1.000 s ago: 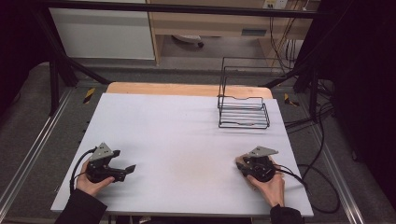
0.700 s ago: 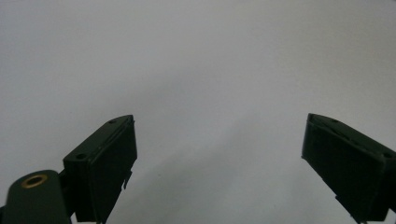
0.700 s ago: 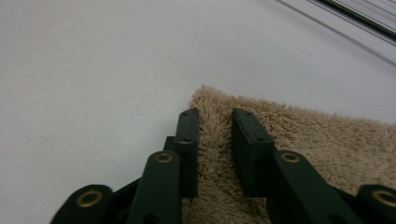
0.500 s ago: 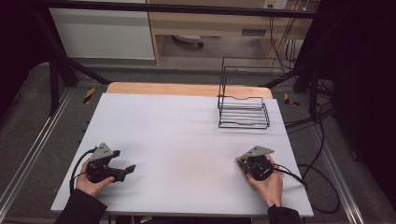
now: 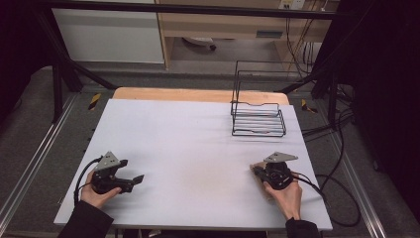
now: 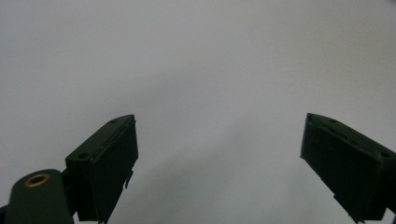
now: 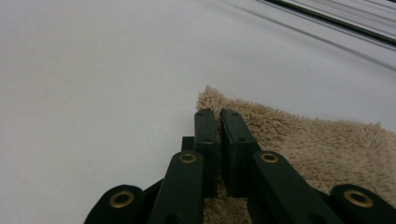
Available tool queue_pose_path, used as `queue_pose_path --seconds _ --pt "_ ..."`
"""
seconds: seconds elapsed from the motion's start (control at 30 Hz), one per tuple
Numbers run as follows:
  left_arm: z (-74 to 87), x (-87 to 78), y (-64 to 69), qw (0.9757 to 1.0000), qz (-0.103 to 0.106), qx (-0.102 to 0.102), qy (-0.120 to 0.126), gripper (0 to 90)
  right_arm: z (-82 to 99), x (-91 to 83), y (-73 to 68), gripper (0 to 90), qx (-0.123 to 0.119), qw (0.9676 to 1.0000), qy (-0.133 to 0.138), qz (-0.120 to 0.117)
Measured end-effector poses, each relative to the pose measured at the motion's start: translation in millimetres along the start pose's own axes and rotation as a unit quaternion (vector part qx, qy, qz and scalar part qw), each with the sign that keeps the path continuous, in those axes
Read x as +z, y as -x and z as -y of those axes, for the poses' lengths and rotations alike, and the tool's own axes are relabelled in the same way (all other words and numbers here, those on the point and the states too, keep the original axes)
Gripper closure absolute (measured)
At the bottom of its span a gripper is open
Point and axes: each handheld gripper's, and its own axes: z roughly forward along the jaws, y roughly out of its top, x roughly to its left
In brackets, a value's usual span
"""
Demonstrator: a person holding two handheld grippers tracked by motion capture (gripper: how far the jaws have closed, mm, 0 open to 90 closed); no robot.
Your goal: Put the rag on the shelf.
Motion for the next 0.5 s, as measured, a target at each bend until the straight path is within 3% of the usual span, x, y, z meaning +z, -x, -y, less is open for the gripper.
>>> queue_pose_path --seconds 0.17,0.5 --pt "0.0 -0.1 0.0 1.0 0.0 -0.001 0.0 11.3 -6.5 2.1 -5.1 86.2 0.005 0.9998 0.011 -0.016" --pt "-0.2 0.0 -0.3 1.0 -0.002 0.0 -0.001 11.4 -22.9 17.8 -23.5 86.4 0.009 0.9992 0.007 -0.039"
